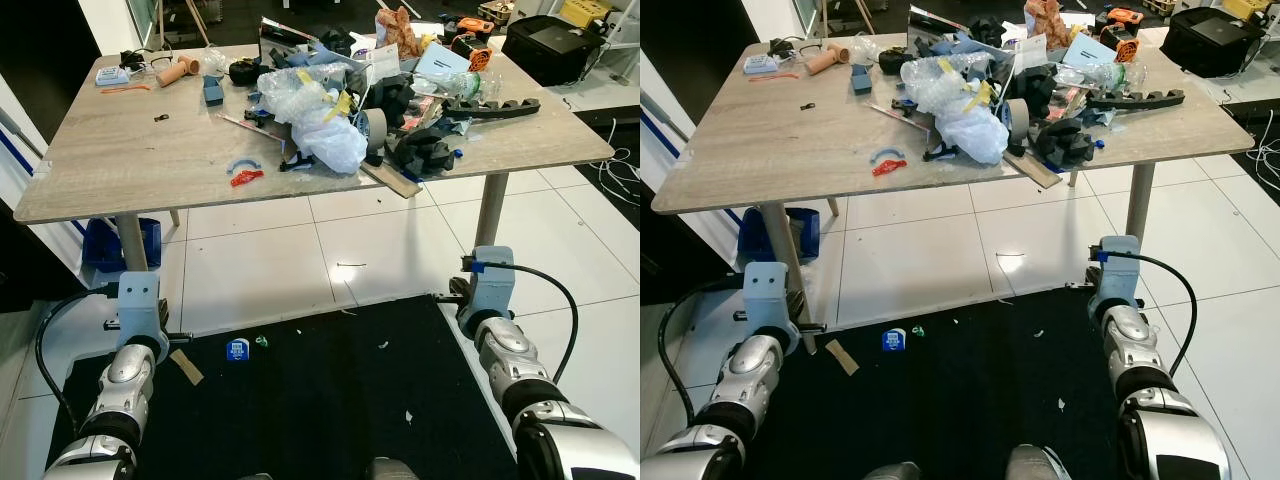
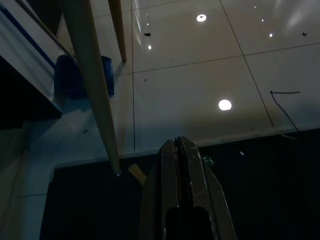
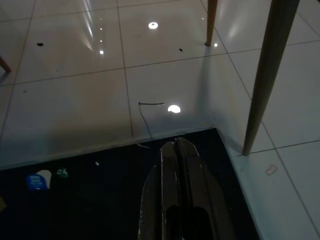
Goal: Picking trash to rubbish bin
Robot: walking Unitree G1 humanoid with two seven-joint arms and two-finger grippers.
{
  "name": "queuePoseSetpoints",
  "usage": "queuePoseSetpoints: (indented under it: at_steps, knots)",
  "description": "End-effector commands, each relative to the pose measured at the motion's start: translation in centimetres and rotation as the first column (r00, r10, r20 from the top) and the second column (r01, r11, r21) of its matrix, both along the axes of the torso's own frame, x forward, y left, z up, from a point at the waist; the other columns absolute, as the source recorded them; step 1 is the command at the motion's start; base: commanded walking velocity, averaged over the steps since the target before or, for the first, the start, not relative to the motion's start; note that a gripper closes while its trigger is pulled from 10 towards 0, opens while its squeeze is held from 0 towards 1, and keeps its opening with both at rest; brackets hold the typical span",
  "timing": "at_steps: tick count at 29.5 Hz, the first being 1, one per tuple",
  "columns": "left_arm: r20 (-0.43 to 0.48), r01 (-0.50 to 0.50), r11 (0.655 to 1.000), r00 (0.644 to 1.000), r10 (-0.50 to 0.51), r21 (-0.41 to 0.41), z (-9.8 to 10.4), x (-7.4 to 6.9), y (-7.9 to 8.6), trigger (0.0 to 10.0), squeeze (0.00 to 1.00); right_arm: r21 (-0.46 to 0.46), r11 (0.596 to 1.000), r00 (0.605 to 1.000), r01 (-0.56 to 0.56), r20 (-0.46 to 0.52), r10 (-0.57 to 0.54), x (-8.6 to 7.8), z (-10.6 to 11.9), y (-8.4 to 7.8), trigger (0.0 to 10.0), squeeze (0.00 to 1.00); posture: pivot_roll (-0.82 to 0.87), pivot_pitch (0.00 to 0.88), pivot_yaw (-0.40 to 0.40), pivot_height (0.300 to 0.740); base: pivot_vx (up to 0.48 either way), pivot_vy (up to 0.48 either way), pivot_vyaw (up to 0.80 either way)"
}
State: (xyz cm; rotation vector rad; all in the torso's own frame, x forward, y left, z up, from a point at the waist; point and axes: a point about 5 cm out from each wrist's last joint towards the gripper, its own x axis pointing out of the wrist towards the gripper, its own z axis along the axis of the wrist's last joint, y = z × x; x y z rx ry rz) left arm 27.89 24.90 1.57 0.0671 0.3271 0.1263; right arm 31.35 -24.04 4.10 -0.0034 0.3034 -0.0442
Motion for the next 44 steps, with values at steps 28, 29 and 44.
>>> queuePoseSetpoints:
  at_steps: [28,29,44]
  knots:
    - [0.455,0.021,0.999,0.889,-0.041,0.050,10.3,0.6,-3.6,10.0,0.00,-0.059,0.973,0.874,-0.225,0.428,0.228,3.0,9.3,5.1,10.0,0.00,-0.04,0.000,-0.002,0.740,0.000,0.000,0.00]
    - [0.470,0.007,0.999,0.882,-0.030,0.051,11.0,0.5,-3.0,10.0,0.04,-0.047,0.972,0.870,-0.232,0.438,0.229,3.1,9.4,5.1,10.0,0.18,-0.02,0.000,-0.006,0.740,0.000,0.000,0.00]
    - [0.506,0.015,0.999,0.862,-0.029,0.032,13.1,0.7,-2.1,10.0,1.00,0.005,0.947,0.844,-0.323,0.455,0.285,3.2,10.3,6.5,10.0,1.00,-0.03,0.000,-0.004,0.740,0.000,0.000,0.00]
